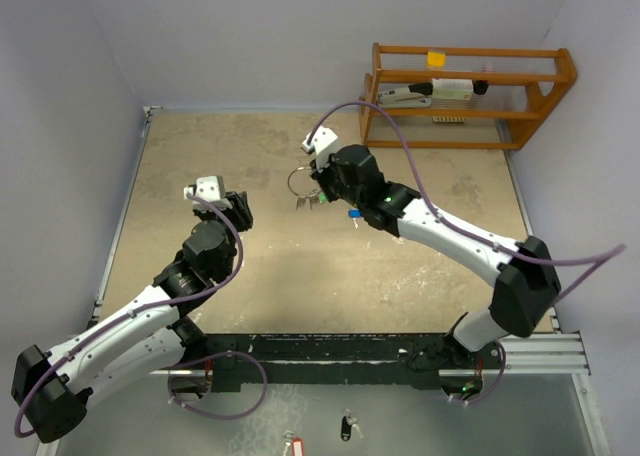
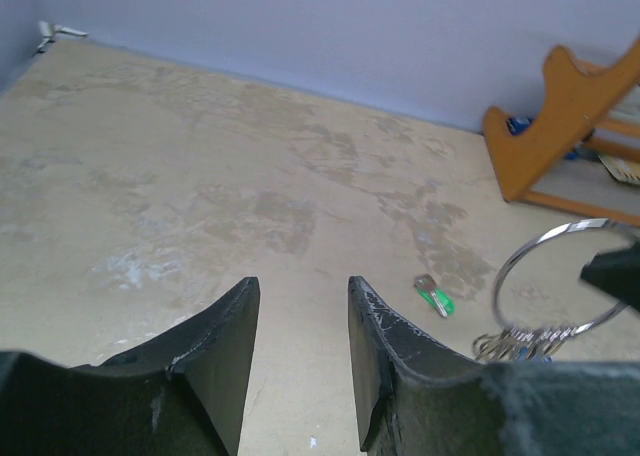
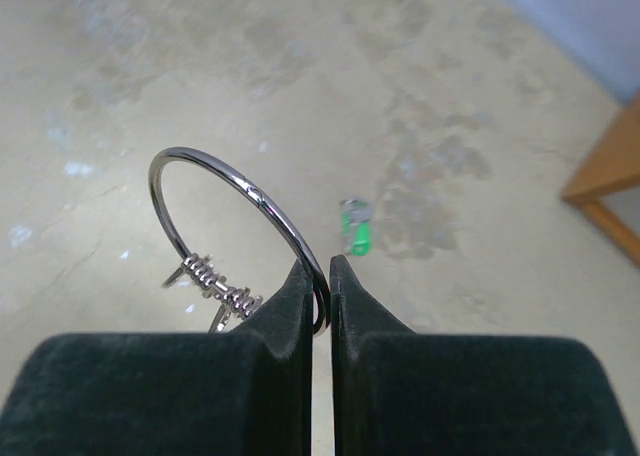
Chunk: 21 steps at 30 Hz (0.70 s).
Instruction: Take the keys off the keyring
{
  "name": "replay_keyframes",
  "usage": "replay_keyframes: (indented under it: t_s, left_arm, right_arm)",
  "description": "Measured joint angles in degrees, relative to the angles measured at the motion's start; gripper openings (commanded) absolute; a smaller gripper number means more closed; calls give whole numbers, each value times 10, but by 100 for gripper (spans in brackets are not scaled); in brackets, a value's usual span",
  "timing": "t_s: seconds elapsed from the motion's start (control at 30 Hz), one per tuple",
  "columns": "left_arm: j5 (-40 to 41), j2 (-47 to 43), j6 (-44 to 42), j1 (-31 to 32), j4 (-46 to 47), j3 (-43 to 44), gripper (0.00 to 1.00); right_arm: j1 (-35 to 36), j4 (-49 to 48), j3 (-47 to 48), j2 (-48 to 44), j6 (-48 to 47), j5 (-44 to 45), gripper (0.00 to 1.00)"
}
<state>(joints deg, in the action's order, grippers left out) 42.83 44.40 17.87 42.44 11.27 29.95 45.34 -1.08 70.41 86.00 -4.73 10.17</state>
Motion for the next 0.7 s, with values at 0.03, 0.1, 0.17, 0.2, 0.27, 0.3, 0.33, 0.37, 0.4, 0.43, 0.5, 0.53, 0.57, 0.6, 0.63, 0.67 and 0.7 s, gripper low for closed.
replay_keyframes:
  t_s: [0.03, 0.1, 0.17, 0.2, 0.27, 0.3, 0.33, 0.37, 0.4, 0.43, 0.5, 0.53, 0.57, 0.6, 0.63, 0.67, 0.7]
  left_arm:
    - [20, -4, 8, 0, -5, 0, 39]
    - [52, -14, 22, 0, -14, -5, 39]
    - [74, -25, 28, 0, -22, -9, 39]
    - [84, -30, 32, 0, -26, -9, 39]
    - [99, -34, 37, 0, -28, -9, 39]
    - [106, -34, 40, 0, -29, -9, 39]
    - [108, -34, 41, 0, -30, -9, 39]
    - [112, -32, 41, 0, -32, -9, 39]
    - [114, -30, 42, 0, -33, -9, 39]
    - [116, -28, 42, 0, -33, -9, 39]
    - [116, -23, 43, 0, -33, -9, 39]
    - [116, -21, 45, 0, -33, -9, 39]
    - [116, -19, 48, 0, -33, -9, 39]
    - [116, -16, 51, 0, -32, -9, 39]
    - [116, -14, 53, 0, -32, -9, 39]
    - [115, -10, 56, 0, -32, -9, 39]
    - [115, -7, 56, 0, -32, -9, 39]
  right_arm:
    - [4, 8, 8, 21, 6, -12, 0]
    - [9, 19, 19, 59, 18, -38, 0]
    - [11, 29, 25, 91, 28, -59, 0]
    - [12, 39, 33, 112, 35, -74, 0]
    - [12, 56, 51, 146, 44, -100, 0]
    - [12, 61, 63, 163, 50, -112, 0]
    - [12, 65, 70, 174, 55, -120, 0]
    - [12, 68, 77, 184, 59, -129, 0]
    - [12, 69, 83, 195, 64, -139, 0]
    - [14, 70, 87, 204, 69, -149, 0]
    - [16, 73, 87, 214, 75, -161, 0]
    - [17, 74, 87, 218, 78, -167, 0]
    - [19, 75, 87, 224, 81, -173, 0]
    - [20, 75, 87, 230, 83, -176, 0]
    - [20, 75, 87, 236, 84, -179, 0]
    - [21, 75, 89, 244, 85, -184, 2]
    - [22, 75, 92, 253, 86, -188, 10]
